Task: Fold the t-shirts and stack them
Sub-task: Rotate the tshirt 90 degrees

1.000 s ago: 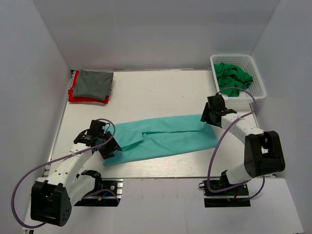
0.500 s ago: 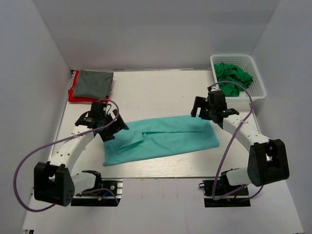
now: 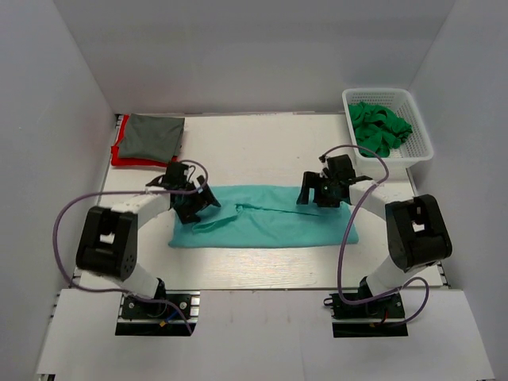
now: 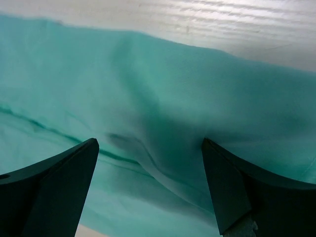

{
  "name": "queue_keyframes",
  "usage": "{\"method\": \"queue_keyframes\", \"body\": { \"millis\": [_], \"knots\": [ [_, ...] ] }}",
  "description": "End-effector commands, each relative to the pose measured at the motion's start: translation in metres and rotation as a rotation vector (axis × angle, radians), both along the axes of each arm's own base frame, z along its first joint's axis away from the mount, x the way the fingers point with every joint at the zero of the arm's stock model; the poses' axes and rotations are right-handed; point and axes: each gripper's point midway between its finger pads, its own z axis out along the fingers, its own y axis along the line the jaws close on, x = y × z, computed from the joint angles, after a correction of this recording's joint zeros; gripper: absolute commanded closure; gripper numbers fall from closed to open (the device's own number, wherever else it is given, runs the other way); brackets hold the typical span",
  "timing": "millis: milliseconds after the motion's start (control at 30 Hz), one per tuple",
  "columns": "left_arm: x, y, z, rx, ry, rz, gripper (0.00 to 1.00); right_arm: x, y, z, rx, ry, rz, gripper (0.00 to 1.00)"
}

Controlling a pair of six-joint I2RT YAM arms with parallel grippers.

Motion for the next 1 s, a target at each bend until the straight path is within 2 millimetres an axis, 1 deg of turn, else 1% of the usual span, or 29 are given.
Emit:
{"method": "queue_keyframes", "body": {
  "millis": [0,33,67,100,133,167,200,233,267,300,333,367,400,433,467,500,533,567,600,633,667,700,733,767,800,833,933,967],
  "knots": [
    [0.030,0.016,-0.038,0.124,0.029,0.029,0.00,-0.038,0.015,-0.008,0.053,0.070,0.150,0.10],
    [0.048,0.012,-0.039,0.117,-0.003,0.031,0.00,-0.052,0.018,-0.013,0.050,0.095,0.180,0.10],
    [0.080,0.005,-0.026,0.102,-0.072,0.014,0.00,-0.064,0.024,-0.011,0.058,0.102,0.216,0.10],
    [0.093,0.003,-0.045,0.118,-0.047,-0.007,0.00,-0.076,0.031,-0.011,0.064,0.121,0.257,0.10],
    [0.110,-0.003,-0.049,0.133,-0.069,-0.051,0.00,-0.089,0.031,-0.015,0.062,0.159,0.281,0.10],
    [0.158,-0.014,-0.026,0.125,-0.150,-0.058,0.00,-0.106,0.040,-0.014,0.093,0.188,0.351,0.10],
    [0.200,-0.024,-0.035,0.123,-0.166,-0.080,0.00,-0.122,0.046,-0.017,0.092,0.216,0.397,0.10],
    [0.226,-0.031,-0.038,0.116,-0.199,-0.093,0.00,-0.131,0.049,-0.016,0.096,0.228,0.425,0.10],
    [0.241,-0.035,-0.047,0.119,-0.178,-0.095,0.00,-0.139,0.053,-0.015,0.103,0.238,0.456,0.10],
    [0.260,-0.043,-0.054,0.099,-0.178,-0.106,0.00,-0.160,0.058,-0.015,0.087,0.291,0.511,0.10],
    [0.300,-0.060,-0.062,0.048,-0.223,-0.120,0.00,-0.163,0.062,-0.011,0.090,0.289,0.543,0.10],
    [0.310,-0.066,-0.071,0.028,-0.209,-0.123,0.00,-0.173,0.072,-0.003,0.123,0.307,0.595,0.10],
    [0.324,-0.078,-0.073,0.003,-0.241,-0.123,0.00,-0.186,0.076,0.003,0.121,0.328,0.641,0.10],
    [0.341,-0.090,-0.060,-0.061,-0.295,-0.113,0.00,-0.192,0.078,0.010,0.127,0.347,0.666,0.10],
    [0.355,-0.098,-0.062,-0.114,-0.361,-0.102,0.00,-0.199,0.082,0.017,0.116,0.353,0.702,0.10],
    [0.357,-0.106,-0.064,-0.170,-0.383,-0.101,0.00,-0.204,0.087,0.029,0.123,0.325,0.744,0.10],
    [0.348,-0.107,-0.076,-0.209,-0.355,-0.067,0.00,-0.208,0.088,0.034,0.125,0.320,0.767,0.10],
    [0.356,-0.117,-0.063,-0.237,-0.425,-0.070,0.00,-0.208,0.097,0.049,0.174,0.286,0.798,0.10],
    [0.364,-0.119,-0.049,-0.245,-0.463,-0.073,0.00,-0.207,0.104,0.059,0.201,0.252,0.806,0.10],
    [0.366,-0.127,-0.050,-0.251,-0.476,-0.084,0.00,-0.206,0.108,0.064,0.224,0.227,0.820,0.10],
    [0.367,-0.137,-0.044,-0.265,-0.491,-0.103,0.00,-0.202,0.111,0.071,0.229,0.195,0.819,0.10],
    [0.373,-0.139,-0.036,-0.273,-0.529,-0.106,0.00,-0.197,0.114,0.075,0.230,0.160,0.820,0.10],
    [0.375,-0.146,-0.030,-0.283,-0.560,-0.117,0.00,-0.195,0.114,0.077,0.223,0.144,0.821,0.10],
    [0.382,-0.148,-0.011,-0.297,-0.624,-0.122,0.00,-0.191,0.115,0.081,0.220,0.122,0.827,0.10],
    [0.385,-0.149,-0.007,-0.302,-0.646,-0.123,0.00,-0.188,0.115,0.081,0.209,0.114,0.820,0.10],
    [0.386,-0.156,0.014,-0.314,-0.686,-0.135,0.00,-0.182,0.114,0.082,0.182,0.091,0.818,0.10],
    [0.392,-0.157,0.057,-0.320,-0.769,-0.149,0.00,-0.169,0.114,0.087,0.155,0.046,0.775,0.10],
    [0.393,-0.157,0.077,-0.321,-0.806,-0.156,0.00,-0.164,0.113,0.087,0.144,0.035,0.755,0.10]
  ]
}}
